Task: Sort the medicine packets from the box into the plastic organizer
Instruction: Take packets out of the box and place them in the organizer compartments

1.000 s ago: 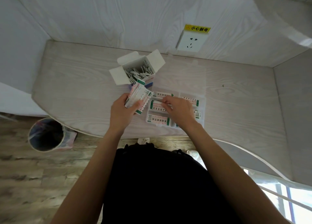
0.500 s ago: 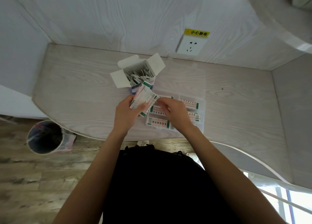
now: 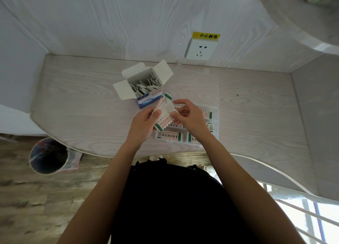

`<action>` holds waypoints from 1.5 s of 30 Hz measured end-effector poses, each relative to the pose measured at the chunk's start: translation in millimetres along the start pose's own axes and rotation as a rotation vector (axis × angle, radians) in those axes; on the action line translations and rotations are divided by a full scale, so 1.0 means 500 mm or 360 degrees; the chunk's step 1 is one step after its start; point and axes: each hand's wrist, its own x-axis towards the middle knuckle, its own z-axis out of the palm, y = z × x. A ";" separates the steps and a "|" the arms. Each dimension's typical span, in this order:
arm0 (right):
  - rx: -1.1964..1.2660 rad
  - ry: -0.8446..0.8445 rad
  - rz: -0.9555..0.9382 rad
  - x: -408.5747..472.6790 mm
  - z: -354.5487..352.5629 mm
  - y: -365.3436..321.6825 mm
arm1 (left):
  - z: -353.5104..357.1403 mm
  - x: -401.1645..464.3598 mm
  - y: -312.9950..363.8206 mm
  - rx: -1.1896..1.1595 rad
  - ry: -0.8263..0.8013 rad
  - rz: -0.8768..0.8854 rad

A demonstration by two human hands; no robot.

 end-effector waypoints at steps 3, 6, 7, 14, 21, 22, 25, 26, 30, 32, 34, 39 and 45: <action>-0.0041 0.0006 0.0092 0.003 -0.001 0.000 | 0.000 0.003 -0.003 0.0194 0.0081 0.0111; 0.0142 -0.0054 0.0210 0.003 0.001 -0.009 | 0.000 0.002 -0.005 0.0455 0.0111 0.0288; 0.0263 -0.0085 0.0240 0.002 0.002 -0.012 | -0.001 0.002 -0.006 0.0482 0.0117 0.0310; 0.0649 -0.0067 0.0313 -0.001 0.003 -0.017 | 0.006 -0.004 0.005 0.0103 -0.0015 0.0168; 0.0692 -0.0087 0.0389 0.001 -0.007 -0.024 | 0.011 -0.004 0.020 -0.0308 0.0100 -0.0060; 0.0702 -0.0084 0.0398 0.001 -0.010 -0.023 | 0.009 -0.001 0.020 -0.0377 0.0132 -0.0109; 0.0767 -0.0084 0.0370 0.001 -0.019 -0.020 | 0.000 0.008 0.011 -0.0348 0.0223 -0.0120; 0.0782 -0.0092 0.0363 0.001 -0.021 -0.020 | -0.004 0.009 0.007 -0.0244 0.0239 -0.0072; 0.0790 -0.0103 0.0383 -0.001 -0.016 -0.023 | -0.006 0.006 0.001 0.0244 0.0193 0.0240; 0.0811 -0.0097 0.0380 -0.001 -0.011 -0.022 | -0.001 0.003 0.005 0.0329 0.0139 0.0335; 0.0814 -0.0078 0.0376 0.001 -0.012 -0.019 | 0.004 -0.001 0.010 0.0154 0.0077 0.0270; 0.0793 -0.0078 0.0317 0.001 -0.022 -0.011 | -0.002 0.000 0.006 -0.0272 0.0214 -0.0015; 0.0058 0.0033 0.0174 -0.001 -0.036 0.024 | -0.024 -0.002 -0.006 -0.0314 0.0363 -0.0054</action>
